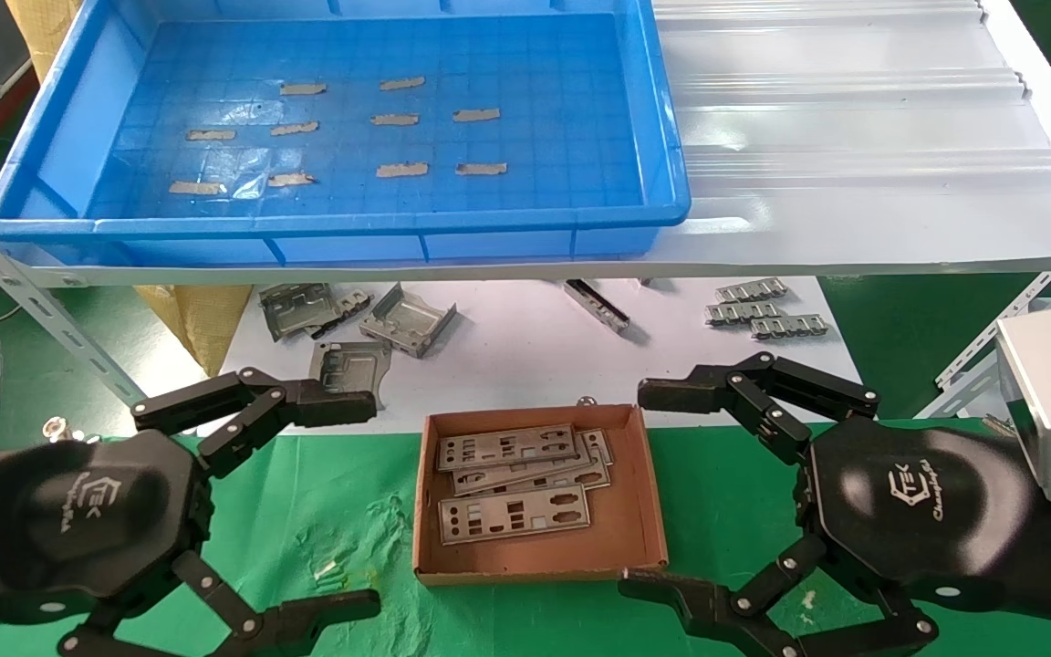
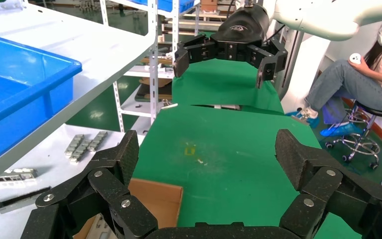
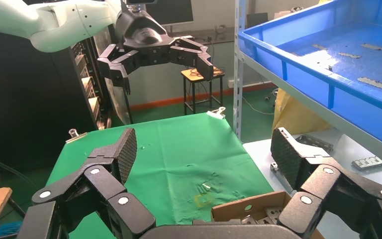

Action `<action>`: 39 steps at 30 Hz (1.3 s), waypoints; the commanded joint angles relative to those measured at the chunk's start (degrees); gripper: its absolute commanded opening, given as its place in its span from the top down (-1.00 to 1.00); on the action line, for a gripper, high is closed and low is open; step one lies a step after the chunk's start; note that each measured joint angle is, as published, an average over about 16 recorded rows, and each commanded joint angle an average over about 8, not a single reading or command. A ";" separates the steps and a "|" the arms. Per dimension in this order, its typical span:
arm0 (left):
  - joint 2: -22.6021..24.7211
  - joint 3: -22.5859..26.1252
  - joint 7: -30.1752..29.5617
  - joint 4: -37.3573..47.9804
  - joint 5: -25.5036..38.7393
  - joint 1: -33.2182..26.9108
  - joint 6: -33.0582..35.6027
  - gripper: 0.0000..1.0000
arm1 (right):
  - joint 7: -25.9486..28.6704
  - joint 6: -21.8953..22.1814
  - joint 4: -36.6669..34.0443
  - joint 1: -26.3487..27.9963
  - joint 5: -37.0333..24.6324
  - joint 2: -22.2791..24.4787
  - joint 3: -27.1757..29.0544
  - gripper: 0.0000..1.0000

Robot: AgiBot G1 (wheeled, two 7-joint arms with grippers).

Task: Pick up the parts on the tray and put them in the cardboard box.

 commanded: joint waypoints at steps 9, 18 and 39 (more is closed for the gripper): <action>0.00 0.00 0.00 0.00 0.00 0.00 0.00 -1.00 | 0.00 0.00 0.00 0.00 0.00 0.00 0.00 -1.00; 0.00 0.00 0.00 0.00 0.00 0.00 0.00 -1.00 | 0.00 0.00 0.00 0.00 0.00 0.00 0.00 -1.00; 0.00 0.00 0.00 0.00 0.00 0.00 0.00 -1.00 | 0.00 0.00 0.00 0.00 0.00 0.00 0.00 -1.00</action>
